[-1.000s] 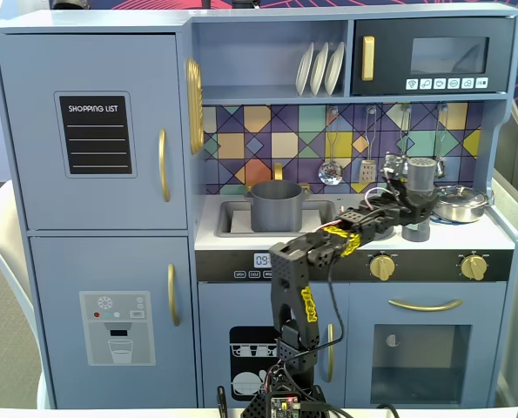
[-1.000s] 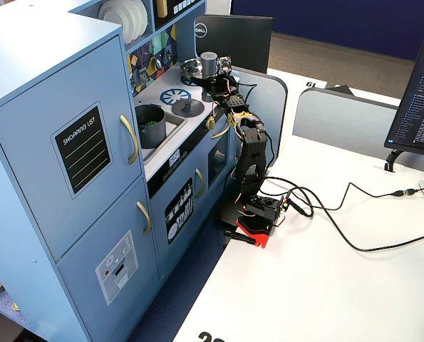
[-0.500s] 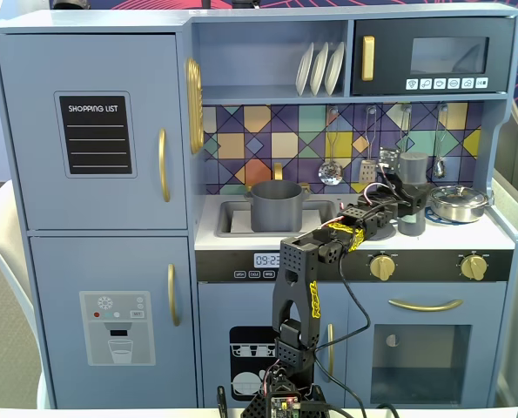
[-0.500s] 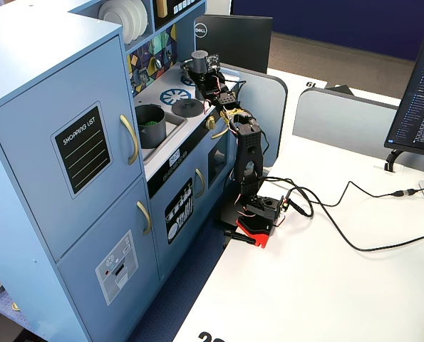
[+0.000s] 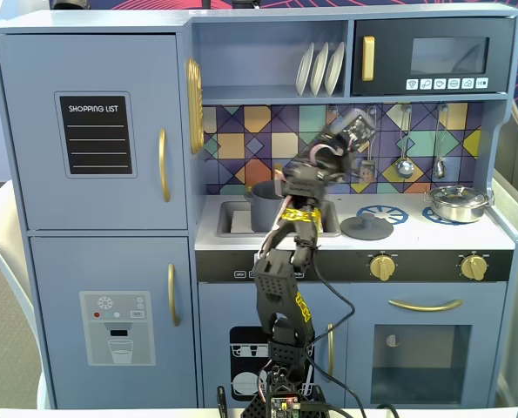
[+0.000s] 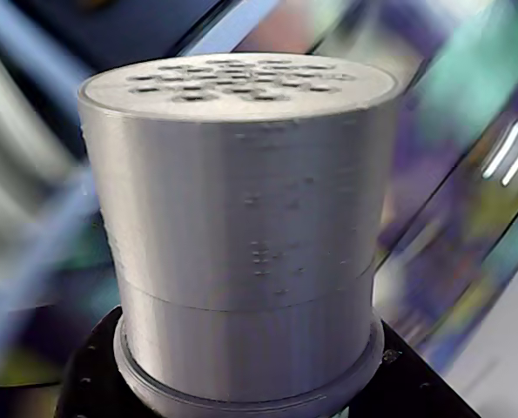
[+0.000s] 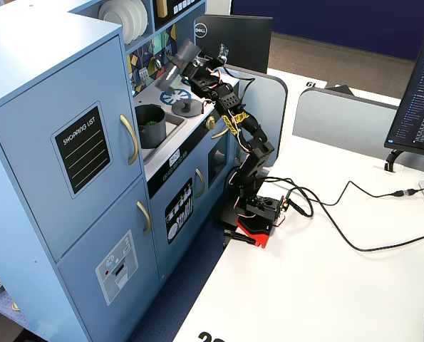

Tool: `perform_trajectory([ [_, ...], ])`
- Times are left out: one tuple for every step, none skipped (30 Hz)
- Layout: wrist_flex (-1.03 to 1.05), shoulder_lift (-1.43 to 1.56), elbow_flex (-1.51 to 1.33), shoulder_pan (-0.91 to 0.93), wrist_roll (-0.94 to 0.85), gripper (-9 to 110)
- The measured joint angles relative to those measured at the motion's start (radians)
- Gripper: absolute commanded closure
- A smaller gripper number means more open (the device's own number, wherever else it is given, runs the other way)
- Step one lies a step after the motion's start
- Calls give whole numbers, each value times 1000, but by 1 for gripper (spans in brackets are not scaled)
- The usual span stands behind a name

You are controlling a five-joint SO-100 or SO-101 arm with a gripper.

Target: Put salt in the gray recipient

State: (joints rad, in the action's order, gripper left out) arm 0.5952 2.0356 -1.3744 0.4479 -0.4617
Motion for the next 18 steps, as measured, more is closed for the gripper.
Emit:
perform_trajectory([
  [38, 2, 23, -35, 110, 101],
  [63, 2, 43, -66, 209, 101],
  [84, 2, 63, -94, 310, 101],
  [104, -8, 91, -115, 408, 101],
  [123, -25, 124, -138, 508, 101],
  [140, -43, 160, -161, 603, 101],
  [155, -63, 192, -184, 692, 101],
  [166, -81, 218, -212, 779, 101],
  [173, -100, 236, -241, 864, 101],
  [176, -117, 250, -272, 937, 101],
  [176, -132, 264, -301, 1006, 101],
  [176, -149, 276, -331, 1071, 101],
  [176, -163, 287, -362, 1134, 101],
  [176, -179, 301, -391, 1198, 101],
  [172, -196, 313, -419, 1252, 101],
  [164, -210, 318, -440, 1304, 101],
  [146, -224, 324, -457, 1348, 101],
  [127, -235, 327, -471, 1384, 101],
])
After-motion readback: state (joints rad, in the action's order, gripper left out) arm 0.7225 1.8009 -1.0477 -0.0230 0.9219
